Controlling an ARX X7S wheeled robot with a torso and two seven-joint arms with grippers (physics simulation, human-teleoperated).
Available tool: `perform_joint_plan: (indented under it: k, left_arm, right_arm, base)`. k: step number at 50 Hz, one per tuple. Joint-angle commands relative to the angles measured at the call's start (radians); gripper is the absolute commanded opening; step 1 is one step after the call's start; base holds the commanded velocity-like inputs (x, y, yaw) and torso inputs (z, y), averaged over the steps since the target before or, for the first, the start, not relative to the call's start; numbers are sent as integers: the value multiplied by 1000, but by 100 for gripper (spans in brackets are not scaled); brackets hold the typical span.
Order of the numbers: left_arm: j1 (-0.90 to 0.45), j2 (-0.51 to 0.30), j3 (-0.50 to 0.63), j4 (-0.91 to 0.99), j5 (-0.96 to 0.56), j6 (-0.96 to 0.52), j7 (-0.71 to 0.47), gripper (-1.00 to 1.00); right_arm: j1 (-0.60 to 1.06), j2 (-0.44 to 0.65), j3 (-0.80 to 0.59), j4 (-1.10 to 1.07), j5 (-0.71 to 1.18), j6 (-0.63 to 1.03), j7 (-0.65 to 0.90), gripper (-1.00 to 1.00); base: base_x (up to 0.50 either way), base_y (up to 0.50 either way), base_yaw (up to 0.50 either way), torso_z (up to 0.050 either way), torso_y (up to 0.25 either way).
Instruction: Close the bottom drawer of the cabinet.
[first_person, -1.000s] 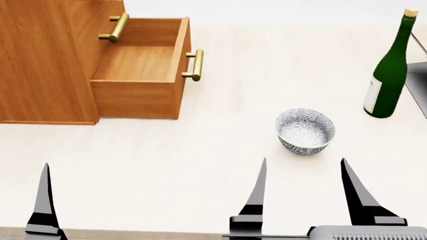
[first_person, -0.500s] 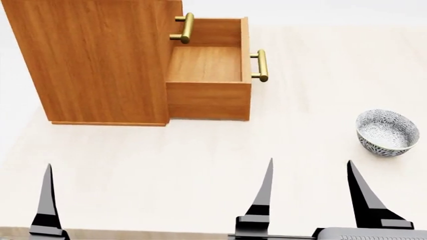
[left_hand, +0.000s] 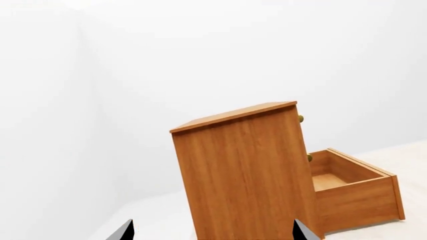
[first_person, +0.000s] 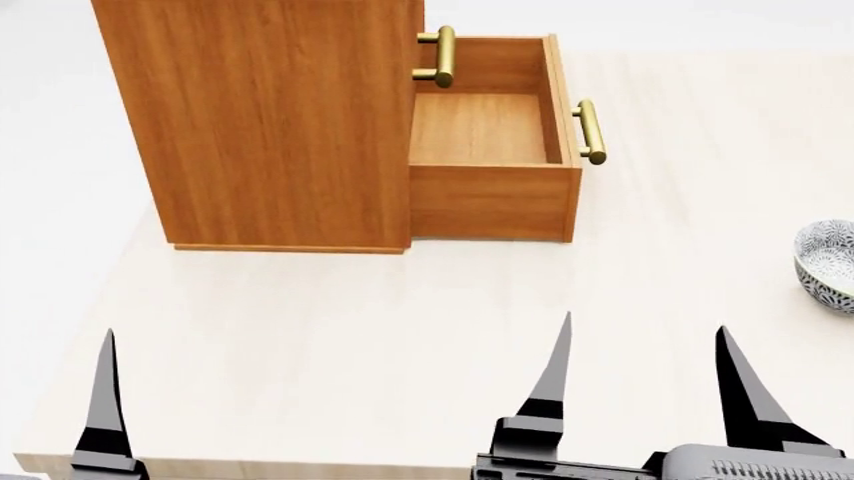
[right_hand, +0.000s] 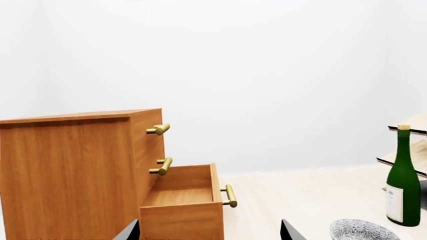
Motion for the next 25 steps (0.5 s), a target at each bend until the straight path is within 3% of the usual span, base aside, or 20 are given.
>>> perform_joint_plan:
  k: [1,4,25]
  left_arm:
    - [1,-4,6,-6,-5,7,-7,100]
    - [-1,-6,11,0,-2,0,-9,100]
    - [-2,-13,14,-1,-7,2,-22,100]
  right_arm:
    - [11,-3,19,-4,66,37,-7,100]
    - [5,-4,34,-15,97,25,-19,100]
    - [18,16,10,-11,88,33,4,100]
  base:
    - [0,0,0,0,0]
    - [188,0,0,0,0]
    - [500,0,0,0,0]
